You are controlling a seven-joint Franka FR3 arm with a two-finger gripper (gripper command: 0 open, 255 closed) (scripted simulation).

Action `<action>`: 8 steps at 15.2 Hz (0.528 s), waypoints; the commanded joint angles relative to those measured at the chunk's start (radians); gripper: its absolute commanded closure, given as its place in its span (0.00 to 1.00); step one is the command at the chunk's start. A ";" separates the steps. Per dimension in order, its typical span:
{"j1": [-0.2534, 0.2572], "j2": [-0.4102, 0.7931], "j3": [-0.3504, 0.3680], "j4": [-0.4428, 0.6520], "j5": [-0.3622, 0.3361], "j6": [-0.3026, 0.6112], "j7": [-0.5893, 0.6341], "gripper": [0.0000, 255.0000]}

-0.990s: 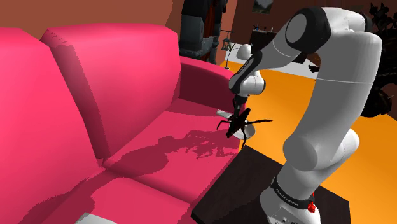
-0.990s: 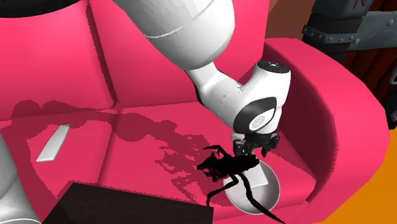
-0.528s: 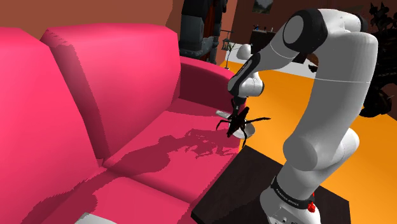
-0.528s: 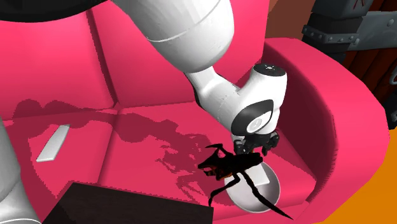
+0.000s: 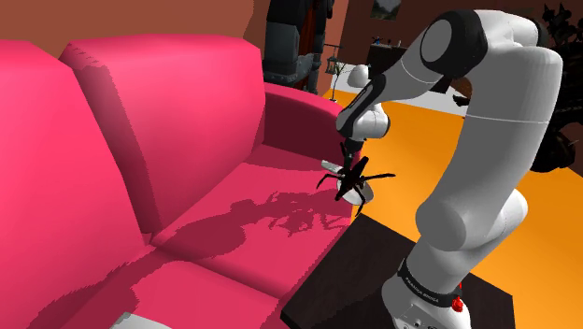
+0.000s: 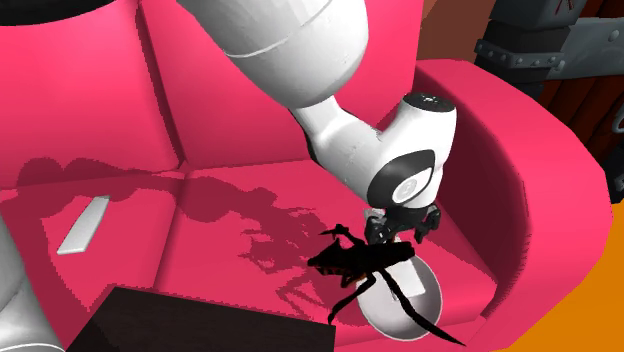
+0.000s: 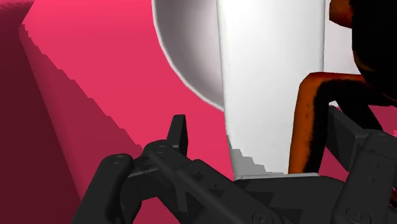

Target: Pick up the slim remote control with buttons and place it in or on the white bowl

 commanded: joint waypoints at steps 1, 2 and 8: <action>0.006 -0.052 -0.014 -0.010 -0.030 -0.145 0.015 0.00; 0.009 -0.074 -0.018 -0.006 -0.040 -0.170 0.022 0.00; 0.008 -0.074 -0.017 -0.006 -0.041 -0.170 0.022 0.00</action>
